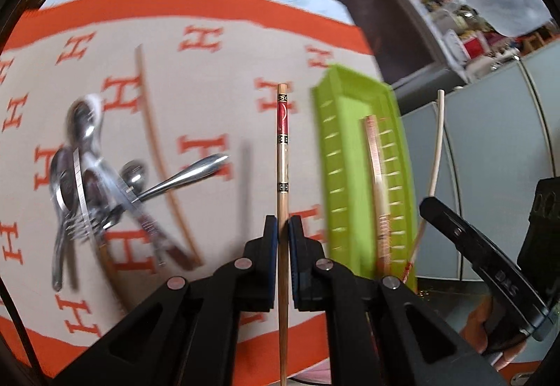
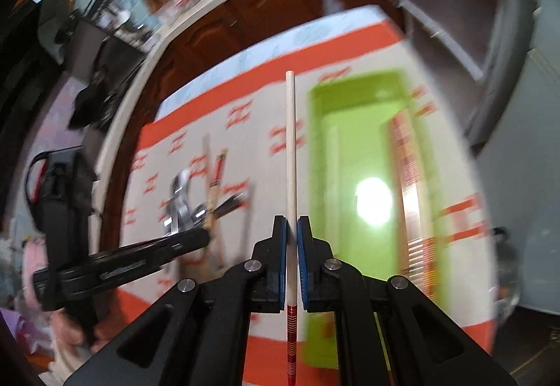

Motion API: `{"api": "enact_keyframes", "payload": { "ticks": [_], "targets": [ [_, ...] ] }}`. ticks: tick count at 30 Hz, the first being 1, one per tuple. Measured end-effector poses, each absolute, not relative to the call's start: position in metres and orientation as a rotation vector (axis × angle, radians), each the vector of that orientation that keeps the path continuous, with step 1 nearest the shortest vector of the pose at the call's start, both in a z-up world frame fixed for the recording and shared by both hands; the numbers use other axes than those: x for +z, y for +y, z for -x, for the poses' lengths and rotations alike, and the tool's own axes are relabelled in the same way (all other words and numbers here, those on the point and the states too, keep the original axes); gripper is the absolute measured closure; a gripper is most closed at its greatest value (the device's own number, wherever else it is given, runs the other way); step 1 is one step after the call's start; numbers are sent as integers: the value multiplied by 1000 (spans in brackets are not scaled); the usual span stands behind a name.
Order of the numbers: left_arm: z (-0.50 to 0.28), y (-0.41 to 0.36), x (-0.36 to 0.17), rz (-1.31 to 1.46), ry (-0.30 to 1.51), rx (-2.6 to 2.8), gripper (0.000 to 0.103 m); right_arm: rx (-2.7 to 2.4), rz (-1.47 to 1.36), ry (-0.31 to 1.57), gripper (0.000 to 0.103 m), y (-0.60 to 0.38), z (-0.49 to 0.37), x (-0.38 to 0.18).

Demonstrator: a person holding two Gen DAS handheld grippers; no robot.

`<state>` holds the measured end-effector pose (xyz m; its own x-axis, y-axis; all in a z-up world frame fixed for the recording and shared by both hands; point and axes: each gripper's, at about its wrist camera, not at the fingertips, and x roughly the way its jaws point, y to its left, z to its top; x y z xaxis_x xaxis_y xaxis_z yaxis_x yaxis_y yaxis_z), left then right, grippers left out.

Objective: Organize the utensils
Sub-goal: 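Carry both chopsticks over the green tray and lower them in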

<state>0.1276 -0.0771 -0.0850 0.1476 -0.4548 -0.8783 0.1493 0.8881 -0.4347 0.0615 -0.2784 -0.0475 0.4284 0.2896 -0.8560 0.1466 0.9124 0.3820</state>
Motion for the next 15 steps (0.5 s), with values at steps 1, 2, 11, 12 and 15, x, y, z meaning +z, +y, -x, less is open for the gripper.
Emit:
{"api": "enact_keyframes", "payload": {
  "ticks": [1,2,11,12,15],
  "targets": [
    [-130,-88,-80,264,1347,-454,99,50,-411,1124,97,-288,-62,-43],
    [-133,-97,-76,258,1336,-459,99,26,-392,1124,97,-293,-63,-41],
    [-142,-145,-70,229,1335,-462,99,-130,-201,1219,96,-321,-85,-72],
    [-143,-151,-73,227,1342,-463,99,-123,-209,1234,96,-322,-87,-77],
    [-144,-164,-80,210,1356,-462,99,-119,-256,1263,93,-324,-91,-95]
  ]
}}
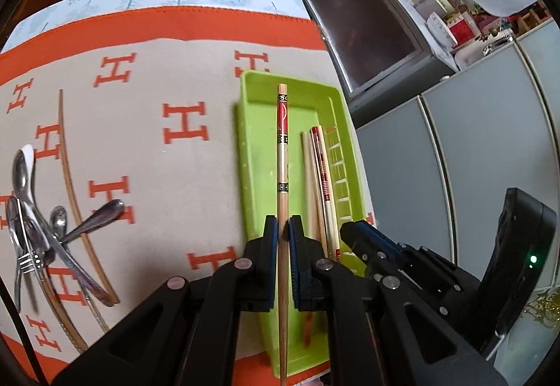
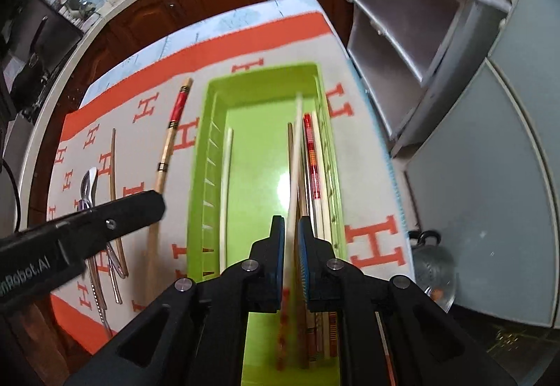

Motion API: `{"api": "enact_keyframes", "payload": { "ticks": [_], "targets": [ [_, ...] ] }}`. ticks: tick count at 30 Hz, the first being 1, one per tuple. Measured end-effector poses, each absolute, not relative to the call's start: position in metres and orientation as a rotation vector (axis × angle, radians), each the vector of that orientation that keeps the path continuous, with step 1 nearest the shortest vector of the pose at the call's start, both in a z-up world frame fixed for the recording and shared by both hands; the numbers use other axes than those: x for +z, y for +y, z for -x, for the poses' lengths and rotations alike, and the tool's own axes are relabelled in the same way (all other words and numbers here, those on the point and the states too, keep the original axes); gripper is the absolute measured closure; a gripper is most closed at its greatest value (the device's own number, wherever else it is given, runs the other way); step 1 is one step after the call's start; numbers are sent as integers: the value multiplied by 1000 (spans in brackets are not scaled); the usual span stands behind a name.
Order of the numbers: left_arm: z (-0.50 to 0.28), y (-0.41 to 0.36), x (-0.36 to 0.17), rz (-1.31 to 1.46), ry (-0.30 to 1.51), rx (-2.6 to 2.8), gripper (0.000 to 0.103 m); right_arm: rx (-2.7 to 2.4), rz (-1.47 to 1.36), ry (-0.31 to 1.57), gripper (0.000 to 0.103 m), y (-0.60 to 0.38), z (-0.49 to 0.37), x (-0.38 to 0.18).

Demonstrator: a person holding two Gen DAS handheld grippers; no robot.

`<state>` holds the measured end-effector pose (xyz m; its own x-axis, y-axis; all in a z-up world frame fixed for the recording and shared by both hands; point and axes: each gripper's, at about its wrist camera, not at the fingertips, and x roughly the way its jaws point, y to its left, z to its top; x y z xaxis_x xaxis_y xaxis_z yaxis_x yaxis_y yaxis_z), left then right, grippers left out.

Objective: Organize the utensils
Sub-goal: 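Carry both chopsticks over the green tray and lower them in, then open both tools and move them back over the utensil pile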

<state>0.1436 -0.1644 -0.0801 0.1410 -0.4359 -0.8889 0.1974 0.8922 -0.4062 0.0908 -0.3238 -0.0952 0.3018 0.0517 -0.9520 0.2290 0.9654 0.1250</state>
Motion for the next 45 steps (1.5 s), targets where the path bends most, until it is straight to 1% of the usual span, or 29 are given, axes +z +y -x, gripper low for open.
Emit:
{"api": "enact_keyframes", "payload": {
  "ticks": [5,9,10,11,13,14,21,27,29,31,39,40,43,45],
  "targets": [
    [-142,-176,-91,193,1373,-463,99,-150,-308,1218,89,-331,-79,-92],
    [-138,-185,-100,177,1386,-476,99,-182,-354,1153,78,-341,-62,-73],
    [-137,-187,-102,174,1391,-477,97,-186,-361,1138,74,-343,-58,-68],
    [-136,-187,-103,167,1393,-477,89,-193,-366,1129,72,-344,-54,-62],
    [-131,-187,-103,154,1387,-480,80,-199,-373,1106,68,-346,-46,-53],
    [-130,-186,-102,148,1383,-479,77,-202,-374,1097,68,-346,-41,-49],
    [-114,-169,-93,115,1369,-481,76,-171,-393,1085,68,-335,-20,-36],
    [-99,-134,-77,94,1321,-463,72,-135,-389,1110,67,-319,-8,-39],
    [-95,-115,-70,81,1288,-440,65,-123,-386,1123,67,-313,-4,-42],
    [-90,-98,-66,72,1261,-410,61,-107,-383,1136,67,-306,-1,-45],
    [-79,-29,-63,97,1240,-304,60,-51,-352,1171,67,-277,2,-56],
    [-78,-25,-63,93,1237,-294,59,-46,-348,1173,67,-274,2,-55],
    [-71,0,-65,83,1228,-243,43,-20,-326,1179,67,-263,2,-55],
    [-67,12,-67,75,1218,-218,42,-4,-315,1186,67,-254,1,-54]
  ]
}}
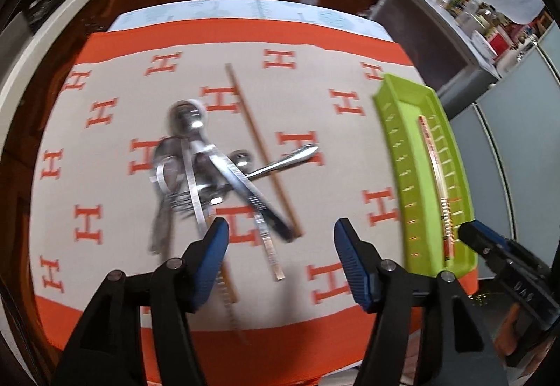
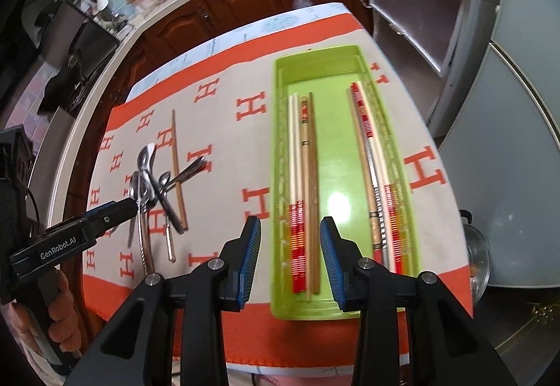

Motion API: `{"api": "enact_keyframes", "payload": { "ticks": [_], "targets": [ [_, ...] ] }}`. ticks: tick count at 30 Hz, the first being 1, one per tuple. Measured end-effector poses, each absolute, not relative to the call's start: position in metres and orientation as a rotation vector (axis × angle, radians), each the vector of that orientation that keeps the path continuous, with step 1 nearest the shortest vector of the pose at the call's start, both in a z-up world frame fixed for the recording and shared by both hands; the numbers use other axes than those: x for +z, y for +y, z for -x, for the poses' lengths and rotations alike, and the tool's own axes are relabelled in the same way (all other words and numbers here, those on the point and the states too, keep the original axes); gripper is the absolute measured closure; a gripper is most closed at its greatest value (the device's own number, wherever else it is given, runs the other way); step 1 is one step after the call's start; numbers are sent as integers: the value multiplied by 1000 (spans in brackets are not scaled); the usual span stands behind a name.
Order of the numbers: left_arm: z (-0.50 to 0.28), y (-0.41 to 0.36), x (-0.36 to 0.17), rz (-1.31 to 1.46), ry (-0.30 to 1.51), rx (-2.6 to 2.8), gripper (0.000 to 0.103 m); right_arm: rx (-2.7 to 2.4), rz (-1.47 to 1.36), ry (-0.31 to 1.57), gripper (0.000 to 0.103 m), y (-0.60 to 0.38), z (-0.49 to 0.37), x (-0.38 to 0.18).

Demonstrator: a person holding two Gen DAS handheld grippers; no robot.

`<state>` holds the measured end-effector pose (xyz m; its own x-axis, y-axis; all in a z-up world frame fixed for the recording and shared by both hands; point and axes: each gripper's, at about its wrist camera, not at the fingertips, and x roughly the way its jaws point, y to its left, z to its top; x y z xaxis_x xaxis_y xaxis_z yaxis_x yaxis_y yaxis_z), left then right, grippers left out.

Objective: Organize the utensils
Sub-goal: 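Open both tools and move them back over the utensil pile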

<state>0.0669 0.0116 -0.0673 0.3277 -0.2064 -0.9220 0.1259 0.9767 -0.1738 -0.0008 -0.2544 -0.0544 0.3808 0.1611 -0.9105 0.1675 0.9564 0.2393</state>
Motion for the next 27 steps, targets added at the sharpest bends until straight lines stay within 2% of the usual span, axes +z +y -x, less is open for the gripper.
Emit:
{"api": "enact_keyframes", "payload": {
  "ticks": [10,13,16,20,27],
  "targets": [
    [-50,46,-82,66,1201,-216,43,101,-238,1199,67,-205,-18,-57],
    [-50,53,-91,99,1220,-244,58,137,-195,1198,67,-185,-25,-60],
    [-52,58,-100,132,1250,-266,66,176,-154,1190,67,-163,-32,-64],
    [-57,64,-113,173,1285,-273,82,220,-133,1208,67,-143,-37,-76],
    [-71,76,-134,206,1324,-216,91,268,-115,1240,67,-126,-39,-94]
  ]
}}
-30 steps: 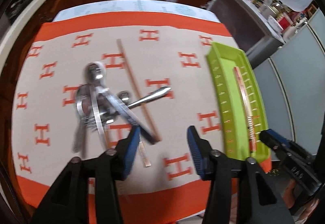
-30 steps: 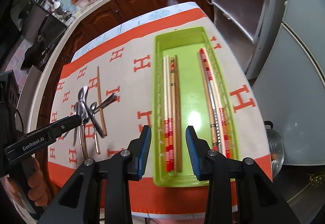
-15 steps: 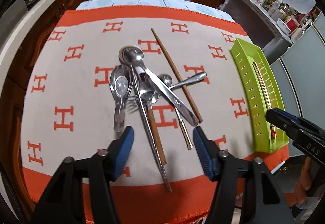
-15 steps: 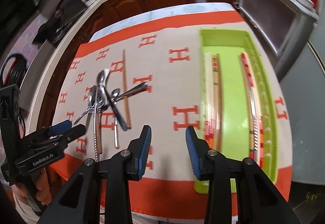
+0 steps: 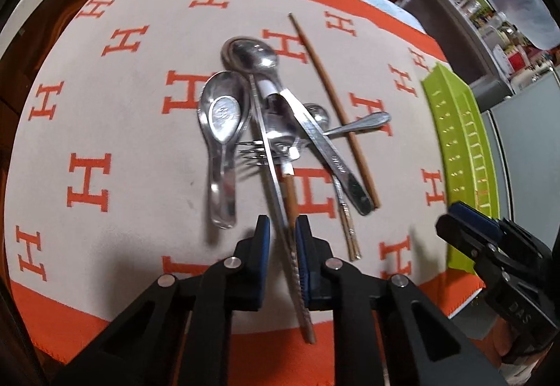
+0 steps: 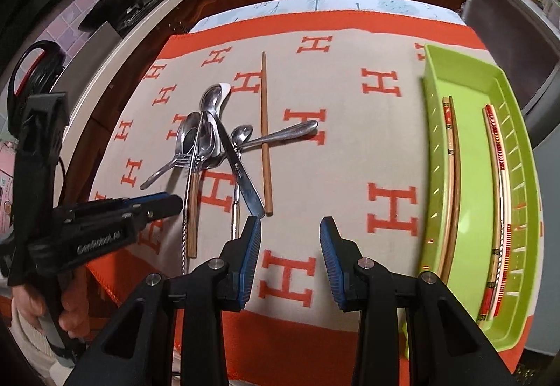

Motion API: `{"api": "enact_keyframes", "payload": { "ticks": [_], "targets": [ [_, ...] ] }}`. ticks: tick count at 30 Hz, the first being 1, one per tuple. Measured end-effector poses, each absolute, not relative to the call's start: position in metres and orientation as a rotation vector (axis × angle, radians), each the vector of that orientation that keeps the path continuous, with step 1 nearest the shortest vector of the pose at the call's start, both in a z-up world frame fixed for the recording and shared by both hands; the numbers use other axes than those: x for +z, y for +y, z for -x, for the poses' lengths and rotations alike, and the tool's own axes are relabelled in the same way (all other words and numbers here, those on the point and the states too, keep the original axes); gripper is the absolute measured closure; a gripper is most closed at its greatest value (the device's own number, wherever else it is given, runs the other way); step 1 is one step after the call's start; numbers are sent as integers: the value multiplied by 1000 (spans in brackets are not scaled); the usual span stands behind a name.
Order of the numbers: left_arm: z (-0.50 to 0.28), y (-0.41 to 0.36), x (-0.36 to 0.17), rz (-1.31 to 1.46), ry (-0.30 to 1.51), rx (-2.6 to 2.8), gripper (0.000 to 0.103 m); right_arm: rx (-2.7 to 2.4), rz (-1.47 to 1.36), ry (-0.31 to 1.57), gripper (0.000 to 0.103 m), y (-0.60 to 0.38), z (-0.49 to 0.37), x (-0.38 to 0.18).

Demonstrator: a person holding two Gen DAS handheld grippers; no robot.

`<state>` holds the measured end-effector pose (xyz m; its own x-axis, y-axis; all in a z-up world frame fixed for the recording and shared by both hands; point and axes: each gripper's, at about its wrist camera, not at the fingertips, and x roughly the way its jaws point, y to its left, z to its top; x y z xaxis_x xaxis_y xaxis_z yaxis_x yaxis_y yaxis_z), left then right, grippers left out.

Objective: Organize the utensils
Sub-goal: 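Open both tools and move them back over the utensil pile, then grasp a brown chopstick with the right tool while the left grasps a metal chopstick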

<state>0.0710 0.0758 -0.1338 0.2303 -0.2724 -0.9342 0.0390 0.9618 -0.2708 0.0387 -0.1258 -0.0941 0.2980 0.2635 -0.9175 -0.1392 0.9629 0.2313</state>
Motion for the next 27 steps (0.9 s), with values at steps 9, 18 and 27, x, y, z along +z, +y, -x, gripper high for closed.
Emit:
{"api": "enact_keyframes", "payload": {
  "ticks": [9,18,27],
  "targets": [
    [-78,74,-145,214,1353,-211,91,257,-131,1270,67,-130,-42,-105],
    [-84,71,-150,222,1361,-218,91,264,-123,1281,67,-126,-41,-110],
    [-92,53,-154,126,1324,-200,95,253,-116,1298,67,-124,-44,-117]
  ]
}}
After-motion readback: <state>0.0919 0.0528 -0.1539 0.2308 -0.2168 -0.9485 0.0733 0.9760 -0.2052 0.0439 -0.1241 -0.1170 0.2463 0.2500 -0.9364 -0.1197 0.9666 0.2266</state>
